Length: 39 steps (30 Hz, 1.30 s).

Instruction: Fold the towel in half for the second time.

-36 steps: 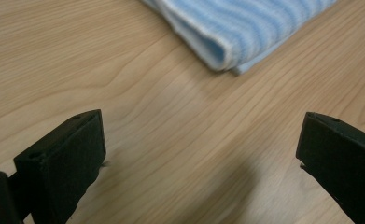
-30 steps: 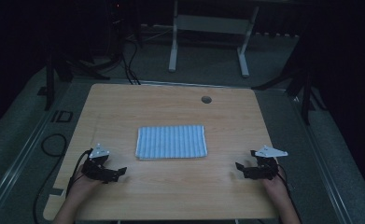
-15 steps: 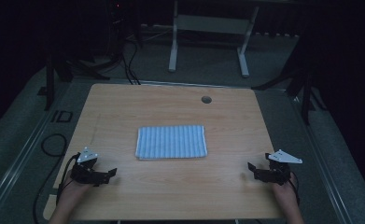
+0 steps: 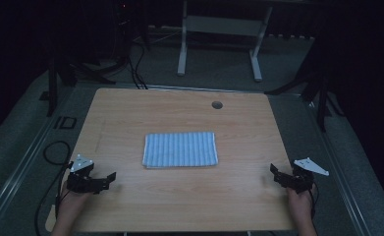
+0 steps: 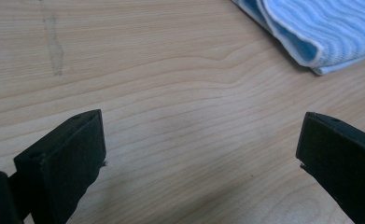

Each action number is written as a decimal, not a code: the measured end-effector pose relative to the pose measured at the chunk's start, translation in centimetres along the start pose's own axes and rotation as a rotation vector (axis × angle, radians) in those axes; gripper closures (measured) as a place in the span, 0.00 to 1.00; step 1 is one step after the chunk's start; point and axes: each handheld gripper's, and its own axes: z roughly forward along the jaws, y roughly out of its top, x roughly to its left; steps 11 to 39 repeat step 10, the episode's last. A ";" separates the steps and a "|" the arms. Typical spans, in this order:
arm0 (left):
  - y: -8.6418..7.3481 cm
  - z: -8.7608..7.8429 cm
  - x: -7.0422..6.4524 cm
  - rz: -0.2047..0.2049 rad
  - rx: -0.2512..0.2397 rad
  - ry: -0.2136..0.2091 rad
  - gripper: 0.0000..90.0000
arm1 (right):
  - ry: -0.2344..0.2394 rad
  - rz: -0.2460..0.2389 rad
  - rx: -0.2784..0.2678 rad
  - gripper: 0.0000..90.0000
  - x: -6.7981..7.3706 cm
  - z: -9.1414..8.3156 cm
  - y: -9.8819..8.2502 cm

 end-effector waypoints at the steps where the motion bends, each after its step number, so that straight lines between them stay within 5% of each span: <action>1: 0.0 0.0 0.0 0.007 0.005 0.009 0.02 | -0.006 0.006 0.000 0.12 0.0 0.0 0.0; 10: -0.2 -0.7 0.6 -0.061 -0.049 0.040 0.02 | -0.064 -0.021 0.033 0.12 0.2 0.5 0.1; 39: -0.2 -0.7 0.6 -0.061 -0.049 0.040 0.02 | -0.064 -0.021 0.033 0.12 0.2 0.5 0.1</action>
